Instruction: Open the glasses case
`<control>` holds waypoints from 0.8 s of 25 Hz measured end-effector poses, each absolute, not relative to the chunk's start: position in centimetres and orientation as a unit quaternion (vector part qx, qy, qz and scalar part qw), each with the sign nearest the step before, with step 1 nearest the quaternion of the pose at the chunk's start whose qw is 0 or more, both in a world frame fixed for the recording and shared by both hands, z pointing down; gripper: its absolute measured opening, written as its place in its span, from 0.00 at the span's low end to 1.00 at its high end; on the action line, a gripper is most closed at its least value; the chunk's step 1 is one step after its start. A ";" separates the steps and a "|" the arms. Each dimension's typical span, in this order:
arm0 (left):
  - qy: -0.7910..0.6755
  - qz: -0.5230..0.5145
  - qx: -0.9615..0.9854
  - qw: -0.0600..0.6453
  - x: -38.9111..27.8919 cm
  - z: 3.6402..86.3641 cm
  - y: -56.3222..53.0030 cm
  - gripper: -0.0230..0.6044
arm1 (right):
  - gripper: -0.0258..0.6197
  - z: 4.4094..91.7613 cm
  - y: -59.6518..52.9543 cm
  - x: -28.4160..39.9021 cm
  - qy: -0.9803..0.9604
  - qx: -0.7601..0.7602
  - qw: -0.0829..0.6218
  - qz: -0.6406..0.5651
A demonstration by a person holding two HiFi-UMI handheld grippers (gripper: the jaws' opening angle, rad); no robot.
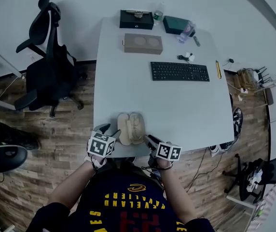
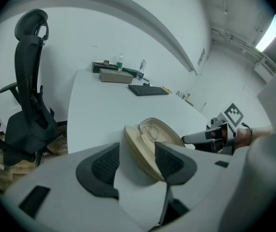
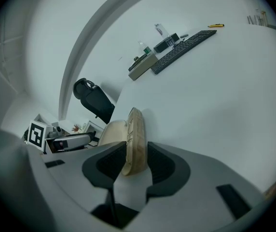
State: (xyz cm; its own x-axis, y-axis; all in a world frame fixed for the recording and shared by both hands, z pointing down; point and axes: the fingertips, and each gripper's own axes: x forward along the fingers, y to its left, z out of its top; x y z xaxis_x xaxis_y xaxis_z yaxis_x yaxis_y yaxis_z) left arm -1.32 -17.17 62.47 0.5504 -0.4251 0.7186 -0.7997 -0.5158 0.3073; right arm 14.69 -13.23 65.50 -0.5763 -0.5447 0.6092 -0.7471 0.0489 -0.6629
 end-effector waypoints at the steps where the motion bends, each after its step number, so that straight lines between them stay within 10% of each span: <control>1: -0.375 0.284 0.822 0.322 -1.5 61.9 -17.2 0.43 | 0.25 65.0 -13.3 14.9 -0.718 0.454 0.091 0.520; 12: -0.325 0.156 0.876 0.320 0.3 51.8 -15.9 0.43 | 0.25 54.5 -14.7 17.0 -0.757 0.496 -0.002 0.425; 20: -0.242 0.037 0.952 0.183 3.9 38.9 -13.8 0.39 | 0.21 43.0 -14.0 14.6 -0.818 0.495 -0.003 0.293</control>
